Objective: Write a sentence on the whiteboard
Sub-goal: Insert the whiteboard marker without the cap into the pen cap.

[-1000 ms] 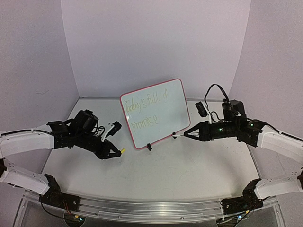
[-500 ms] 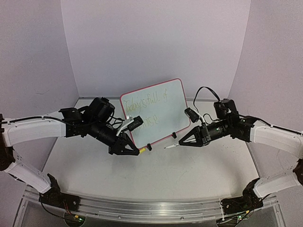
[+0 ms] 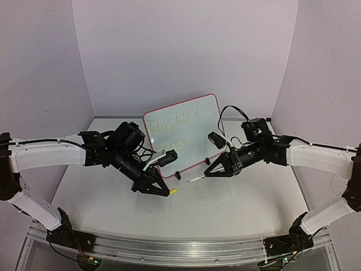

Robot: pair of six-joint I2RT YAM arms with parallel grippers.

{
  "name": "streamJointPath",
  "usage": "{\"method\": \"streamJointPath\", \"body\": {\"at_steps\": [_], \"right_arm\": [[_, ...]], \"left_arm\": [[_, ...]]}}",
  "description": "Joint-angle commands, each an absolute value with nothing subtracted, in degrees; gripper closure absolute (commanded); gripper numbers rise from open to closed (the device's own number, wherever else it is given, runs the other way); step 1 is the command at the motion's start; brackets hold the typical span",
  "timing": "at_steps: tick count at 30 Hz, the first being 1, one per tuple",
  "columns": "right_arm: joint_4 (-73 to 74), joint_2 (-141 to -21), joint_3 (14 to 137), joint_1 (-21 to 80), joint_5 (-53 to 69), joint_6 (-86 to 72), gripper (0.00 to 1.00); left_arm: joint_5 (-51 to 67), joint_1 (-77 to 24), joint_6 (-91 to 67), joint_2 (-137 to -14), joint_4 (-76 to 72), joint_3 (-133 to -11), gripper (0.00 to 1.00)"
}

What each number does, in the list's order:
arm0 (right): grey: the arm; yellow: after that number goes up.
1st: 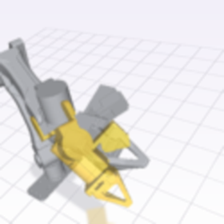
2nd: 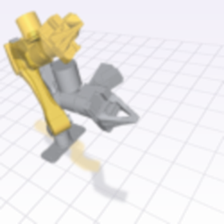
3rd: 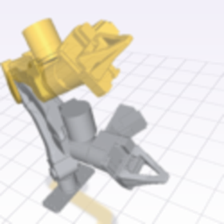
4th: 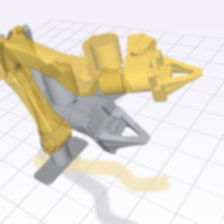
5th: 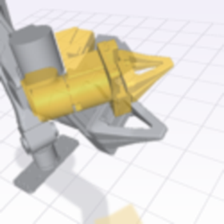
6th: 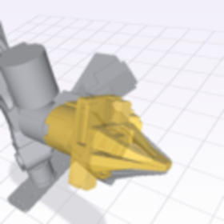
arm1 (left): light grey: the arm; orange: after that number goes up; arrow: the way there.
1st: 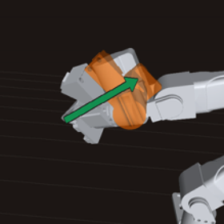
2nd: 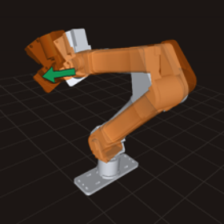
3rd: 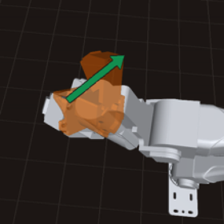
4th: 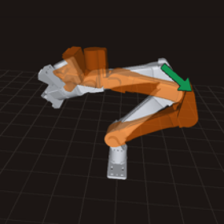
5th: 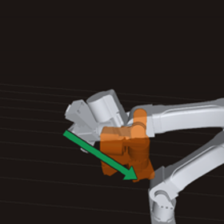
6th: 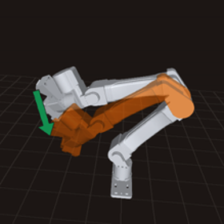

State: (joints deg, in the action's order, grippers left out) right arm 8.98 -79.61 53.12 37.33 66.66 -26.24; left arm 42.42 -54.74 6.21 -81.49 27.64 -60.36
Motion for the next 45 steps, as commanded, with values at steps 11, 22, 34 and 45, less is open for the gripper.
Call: {"method": "streamJointPath", "body": {"at_steps": [11, 22, 34, 45], "right_arm": [[5.74, -84.86, 58.07, 42.18, 67.97, -26.02, 1.00], [4.92, -85.97, 58.54, 42.63, 67.64, -26.36, 1.00], [4.92, -85.90, 57.61, 42.72, 68.21, -26.36, 1.00], [4.92, -85.32, 56.62, 42.80, 68.41, -26.37, 1.00]], "left_arm": [[43.62, -55.28, 7.94, -81.66, 27.98, -62.71, 1.00], [43.82, -55.98, 7.92, -81.76, 27.87, -62.71, 1.00], [42.75, -56.07, 7.88, -81.82, 28.56, -62.76, 1.00], [42.01, -56.07, 7.42, -81.60, 28.16, -62.67, 1.00]]}}
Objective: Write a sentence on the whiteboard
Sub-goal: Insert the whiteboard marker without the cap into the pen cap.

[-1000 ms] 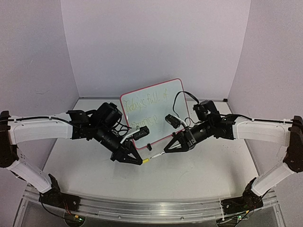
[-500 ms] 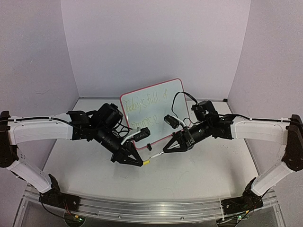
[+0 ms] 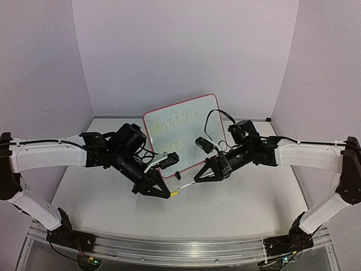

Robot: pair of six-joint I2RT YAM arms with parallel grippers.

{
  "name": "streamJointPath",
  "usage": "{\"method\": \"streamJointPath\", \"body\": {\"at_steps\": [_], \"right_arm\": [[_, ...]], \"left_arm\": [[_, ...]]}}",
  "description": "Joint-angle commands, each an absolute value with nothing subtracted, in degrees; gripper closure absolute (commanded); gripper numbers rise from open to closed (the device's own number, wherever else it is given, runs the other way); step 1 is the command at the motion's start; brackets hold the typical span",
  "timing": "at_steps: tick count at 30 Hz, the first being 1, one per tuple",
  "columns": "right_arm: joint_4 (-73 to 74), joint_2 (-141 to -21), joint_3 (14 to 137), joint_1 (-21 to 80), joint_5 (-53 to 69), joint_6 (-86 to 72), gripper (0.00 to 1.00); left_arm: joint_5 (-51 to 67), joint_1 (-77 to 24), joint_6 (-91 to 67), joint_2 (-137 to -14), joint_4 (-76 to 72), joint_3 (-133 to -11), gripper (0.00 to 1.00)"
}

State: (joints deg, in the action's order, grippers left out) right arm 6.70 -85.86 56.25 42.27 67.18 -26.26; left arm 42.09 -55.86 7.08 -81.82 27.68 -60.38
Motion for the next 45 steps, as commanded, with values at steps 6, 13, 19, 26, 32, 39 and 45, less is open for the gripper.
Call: {"method": "streamJointPath", "body": {"at_steps": [6, 13, 19, 26, 32, 39, 45], "right_arm": [[4.94, -85.17, 56.43, 42.94, 68.55, -26.41, 1.00], [4.99, -85.48, 56.16, 43.25, 68.57, -26.37, 1.00], [5.01, -85.69, 56.08, 43.61, 68.73, -26.28, 1.00], [5.00, -86.00, 55.69, 43.77, 68.77, -26.17, 1.00], [5.01, -86.06, 55.83, 43.95, 68.80, -26.18, 1.00], [5.00, -87.25, 56.67, 44.57, 68.64, -26.05, 1.00], [4.92, -88.38, 57.88, 45.40, 68.25, -26.01, 1.00]], "left_arm": [[41.83, -56.07, 7.20, -81.60, 28.01, -62.62, 1.00], [41.46, -56.07, 6.83, -81.04, 27.51, -62.32, 1.00], [41.24, -56.07, 6.60, -80.95, 27.44, -62.32, 1.00], [40.87, -56.08, 6.45, -80.76, 27.27, -62.24, 1.00], [40.72, -56.07, 6.30, -80.76, 27.02, -62.35, 1.00], [41.72, -56.04, 5.84, -80.61, 26.38, -62.19, 1.00], [42.36, -56.07, 5.43, -80.57, 25.88, -62.15, 1.00]]}}
